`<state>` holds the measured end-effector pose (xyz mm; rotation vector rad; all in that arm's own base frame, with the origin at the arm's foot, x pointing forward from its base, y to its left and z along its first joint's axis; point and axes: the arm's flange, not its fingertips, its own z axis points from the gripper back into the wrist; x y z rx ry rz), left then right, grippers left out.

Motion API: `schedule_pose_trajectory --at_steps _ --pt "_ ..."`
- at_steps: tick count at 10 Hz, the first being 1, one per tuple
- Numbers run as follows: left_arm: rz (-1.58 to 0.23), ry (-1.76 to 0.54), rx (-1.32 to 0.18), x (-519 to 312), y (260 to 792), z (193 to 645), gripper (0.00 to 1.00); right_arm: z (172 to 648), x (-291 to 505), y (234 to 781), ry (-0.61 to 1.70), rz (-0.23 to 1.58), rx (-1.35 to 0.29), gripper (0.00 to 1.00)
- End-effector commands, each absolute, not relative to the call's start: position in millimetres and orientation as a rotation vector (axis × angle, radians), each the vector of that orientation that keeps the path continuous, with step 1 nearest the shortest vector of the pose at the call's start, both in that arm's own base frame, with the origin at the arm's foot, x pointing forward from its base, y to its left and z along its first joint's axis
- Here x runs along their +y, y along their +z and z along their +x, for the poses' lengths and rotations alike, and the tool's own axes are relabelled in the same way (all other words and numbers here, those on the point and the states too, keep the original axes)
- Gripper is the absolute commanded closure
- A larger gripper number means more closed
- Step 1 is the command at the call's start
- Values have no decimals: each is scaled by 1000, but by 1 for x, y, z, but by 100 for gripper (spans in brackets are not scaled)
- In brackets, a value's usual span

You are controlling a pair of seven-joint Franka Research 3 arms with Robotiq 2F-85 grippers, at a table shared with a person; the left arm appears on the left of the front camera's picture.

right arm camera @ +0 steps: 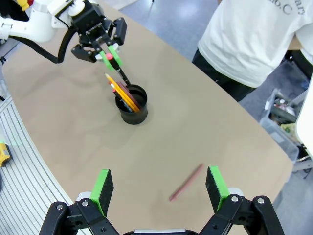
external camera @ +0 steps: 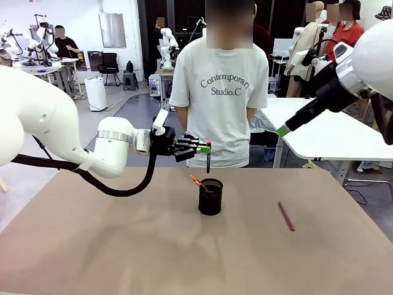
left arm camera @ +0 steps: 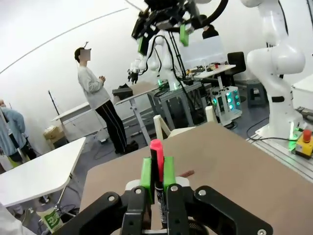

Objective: Place the pens into the pen holder.
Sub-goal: Pick up a writing instrument from the table and place it into the Pen holder.

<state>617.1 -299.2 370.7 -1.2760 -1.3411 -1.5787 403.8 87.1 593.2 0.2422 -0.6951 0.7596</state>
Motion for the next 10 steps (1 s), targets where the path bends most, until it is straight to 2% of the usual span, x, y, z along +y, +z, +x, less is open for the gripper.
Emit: schedule_pose_trajectory --at_steps 1,3,4,9,10 --pt "-1257 -1590 -1293 -303 364 627 100 404 86 593 762 253 -697 0" --pt "-1255 -1585 -1286 -304 357 628 100 404 86 593 762 253 -697 0" --pt "-1274 -1580 -1285 -304 355 629 95 404 86 593 762 253 -697 0" --pt "-1300 -1578 -1294 -305 355 626 0 404 86 593 762 253 -697 0" --pt "-1302 -1582 -1293 -305 356 626 0 404 86 593 762 253 -697 0"
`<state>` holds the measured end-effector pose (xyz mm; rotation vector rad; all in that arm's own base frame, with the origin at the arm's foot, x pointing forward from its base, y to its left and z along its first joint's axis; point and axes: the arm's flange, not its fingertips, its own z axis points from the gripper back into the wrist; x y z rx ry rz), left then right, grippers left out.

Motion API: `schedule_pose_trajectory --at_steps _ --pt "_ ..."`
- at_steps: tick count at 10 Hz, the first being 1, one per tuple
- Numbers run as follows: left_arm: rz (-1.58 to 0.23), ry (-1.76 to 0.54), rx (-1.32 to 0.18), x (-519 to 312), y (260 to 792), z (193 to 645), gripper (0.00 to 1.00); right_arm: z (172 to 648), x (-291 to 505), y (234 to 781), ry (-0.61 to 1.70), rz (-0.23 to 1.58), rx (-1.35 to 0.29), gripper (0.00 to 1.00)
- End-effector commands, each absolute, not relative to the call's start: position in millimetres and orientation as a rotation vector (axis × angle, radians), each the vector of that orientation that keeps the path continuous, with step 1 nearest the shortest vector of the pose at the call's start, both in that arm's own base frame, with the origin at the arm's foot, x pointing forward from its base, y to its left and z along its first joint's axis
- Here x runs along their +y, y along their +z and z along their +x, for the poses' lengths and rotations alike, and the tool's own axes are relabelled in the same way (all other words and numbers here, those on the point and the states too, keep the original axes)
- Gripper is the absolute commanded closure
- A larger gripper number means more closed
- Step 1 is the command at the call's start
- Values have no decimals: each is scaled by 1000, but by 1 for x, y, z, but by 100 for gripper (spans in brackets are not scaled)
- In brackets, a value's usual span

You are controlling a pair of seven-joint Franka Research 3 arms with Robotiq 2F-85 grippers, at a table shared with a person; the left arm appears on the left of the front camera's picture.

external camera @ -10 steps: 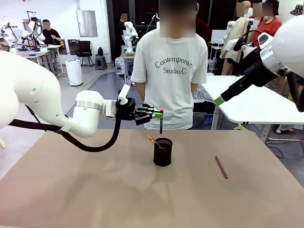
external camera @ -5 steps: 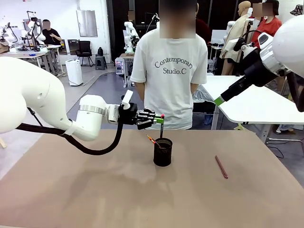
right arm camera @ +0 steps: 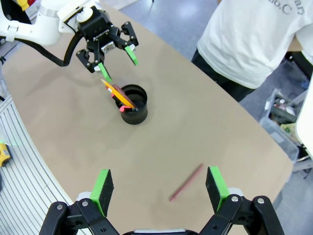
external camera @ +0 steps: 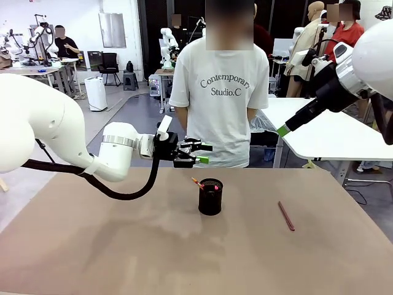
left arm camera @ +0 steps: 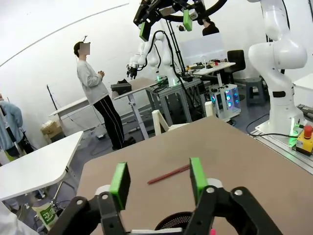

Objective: Place the pens into the pen holder.
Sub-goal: Pick up a writing instrument from the table and place it into the Pen holder.

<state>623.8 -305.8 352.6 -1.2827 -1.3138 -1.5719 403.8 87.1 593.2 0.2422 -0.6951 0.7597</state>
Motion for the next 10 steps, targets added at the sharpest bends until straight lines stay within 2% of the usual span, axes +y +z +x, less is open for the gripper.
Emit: schedule_pose_trajectory --at_steps 1,6,7,10 --pt "-1308 -1591 -1284 -305 358 624 0 404 86 593 762 253 -697 0" --pt "-1310 -1565 -1192 -304 371 610 0 404 86 593 762 253 -697 0" --pt "-1293 -1569 -1276 -307 359 622 0 404 86 593 762 253 -697 0" --pt "-1293 -1569 -1276 -307 359 622 0 404 86 593 762 253 -697 0"
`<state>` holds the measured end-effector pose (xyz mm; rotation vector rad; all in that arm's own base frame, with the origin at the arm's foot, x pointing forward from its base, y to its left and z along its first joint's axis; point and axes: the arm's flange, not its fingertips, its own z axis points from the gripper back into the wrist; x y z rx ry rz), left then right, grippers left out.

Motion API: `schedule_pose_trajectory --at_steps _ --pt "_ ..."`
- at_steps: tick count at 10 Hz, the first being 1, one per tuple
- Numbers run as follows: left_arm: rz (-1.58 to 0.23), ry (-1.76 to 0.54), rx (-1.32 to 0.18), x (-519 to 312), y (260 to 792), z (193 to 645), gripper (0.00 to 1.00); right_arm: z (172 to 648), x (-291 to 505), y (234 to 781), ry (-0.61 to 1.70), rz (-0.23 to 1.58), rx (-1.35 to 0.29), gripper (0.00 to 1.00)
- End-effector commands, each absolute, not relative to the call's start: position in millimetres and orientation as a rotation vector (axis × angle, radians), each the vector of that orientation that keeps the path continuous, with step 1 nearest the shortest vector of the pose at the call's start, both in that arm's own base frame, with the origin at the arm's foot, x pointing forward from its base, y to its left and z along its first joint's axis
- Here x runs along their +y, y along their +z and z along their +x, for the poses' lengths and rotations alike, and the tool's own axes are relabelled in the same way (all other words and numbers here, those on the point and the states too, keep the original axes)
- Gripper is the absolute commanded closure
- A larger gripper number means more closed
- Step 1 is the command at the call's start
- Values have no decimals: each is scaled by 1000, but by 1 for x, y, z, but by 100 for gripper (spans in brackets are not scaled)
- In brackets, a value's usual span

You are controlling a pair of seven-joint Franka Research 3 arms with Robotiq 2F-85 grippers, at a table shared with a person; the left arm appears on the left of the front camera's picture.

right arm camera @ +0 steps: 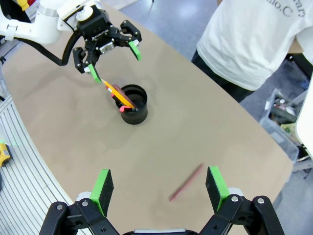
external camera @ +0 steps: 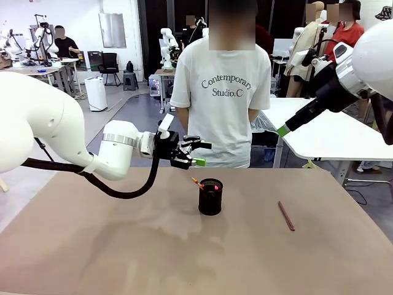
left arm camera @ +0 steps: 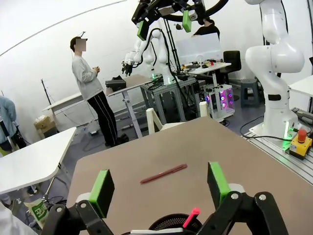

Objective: Place the pens into the pen holder.
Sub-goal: Pick up a writing instrument from the table and place it into the Pen holder.

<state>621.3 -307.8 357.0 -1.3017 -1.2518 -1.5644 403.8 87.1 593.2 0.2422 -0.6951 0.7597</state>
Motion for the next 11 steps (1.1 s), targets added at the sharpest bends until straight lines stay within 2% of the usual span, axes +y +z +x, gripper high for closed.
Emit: schedule_pose_trajectory --at_steps 1,2,5,6,9,11 --pt "-1293 -1569 -1276 -307 359 622 0 404 86 593 762 253 -697 0" --pt "-1302 -1564 -1252 -308 357 621 0 404 86 593 762 253 -697 0" --pt "-1301 -1690 -1037 -260 407 603 0 404 86 593 762 253 -697 0" --pt "-1336 -1724 -895 -241 424 597 0 404 86 593 762 253 -697 0" --pt "-1156 -1735 -691 -192 466 587 0 404 86 593 762 253 -697 0" --pt "-950 -1725 -655 -160 494 581 0 404 86 593 762 253 -697 0"
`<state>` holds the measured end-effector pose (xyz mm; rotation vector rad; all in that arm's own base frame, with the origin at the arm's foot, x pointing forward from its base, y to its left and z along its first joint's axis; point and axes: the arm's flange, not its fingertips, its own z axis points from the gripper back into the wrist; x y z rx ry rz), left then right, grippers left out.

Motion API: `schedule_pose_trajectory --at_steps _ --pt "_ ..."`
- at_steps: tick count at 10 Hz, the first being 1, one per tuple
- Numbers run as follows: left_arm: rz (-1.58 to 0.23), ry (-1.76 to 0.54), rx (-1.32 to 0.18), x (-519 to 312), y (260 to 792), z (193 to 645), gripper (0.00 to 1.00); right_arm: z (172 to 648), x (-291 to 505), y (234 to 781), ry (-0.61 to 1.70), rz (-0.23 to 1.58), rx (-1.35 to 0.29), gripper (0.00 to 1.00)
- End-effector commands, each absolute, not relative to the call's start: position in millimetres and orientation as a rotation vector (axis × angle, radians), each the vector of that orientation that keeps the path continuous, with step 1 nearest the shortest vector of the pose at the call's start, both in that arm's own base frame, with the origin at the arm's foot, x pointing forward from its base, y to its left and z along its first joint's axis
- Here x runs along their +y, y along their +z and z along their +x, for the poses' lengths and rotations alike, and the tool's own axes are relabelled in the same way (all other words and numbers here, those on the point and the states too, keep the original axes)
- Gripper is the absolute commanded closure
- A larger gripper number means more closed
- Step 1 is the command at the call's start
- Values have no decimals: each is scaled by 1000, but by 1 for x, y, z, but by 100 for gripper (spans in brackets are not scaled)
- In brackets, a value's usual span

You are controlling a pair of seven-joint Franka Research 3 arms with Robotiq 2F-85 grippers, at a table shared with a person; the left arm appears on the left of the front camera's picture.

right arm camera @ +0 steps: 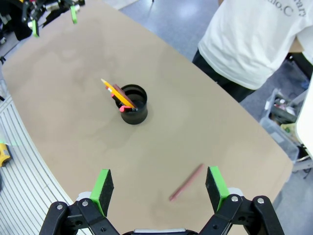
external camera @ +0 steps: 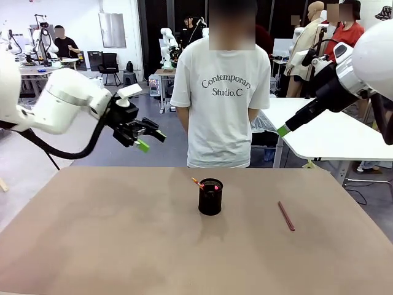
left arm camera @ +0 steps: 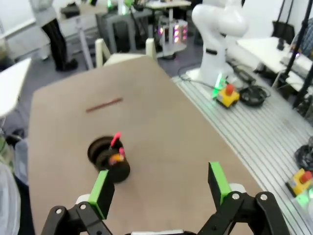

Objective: Place the pens into the pen holder.
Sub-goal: Pick up a writing instrument from the table and place it into the Pen holder.

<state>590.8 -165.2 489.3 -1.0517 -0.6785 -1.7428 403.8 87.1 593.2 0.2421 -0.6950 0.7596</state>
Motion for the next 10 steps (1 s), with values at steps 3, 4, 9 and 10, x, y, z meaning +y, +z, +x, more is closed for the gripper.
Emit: schedule_pose_trajectory --at_steps 3,4,9,10 --pt "-596 -1641 -710 -112 515 562 0 404 86 593 762 253 -697 0" --pt "-565 -1621 -769 -99 517 557 0 404 86 593 762 253 -697 0" --pt "-544 -1600 -778 -84 524 568 0 404 86 593 762 253 -697 0" --pt "-544 -1600 -778 -84 524 568 0 404 86 593 762 253 -697 0"
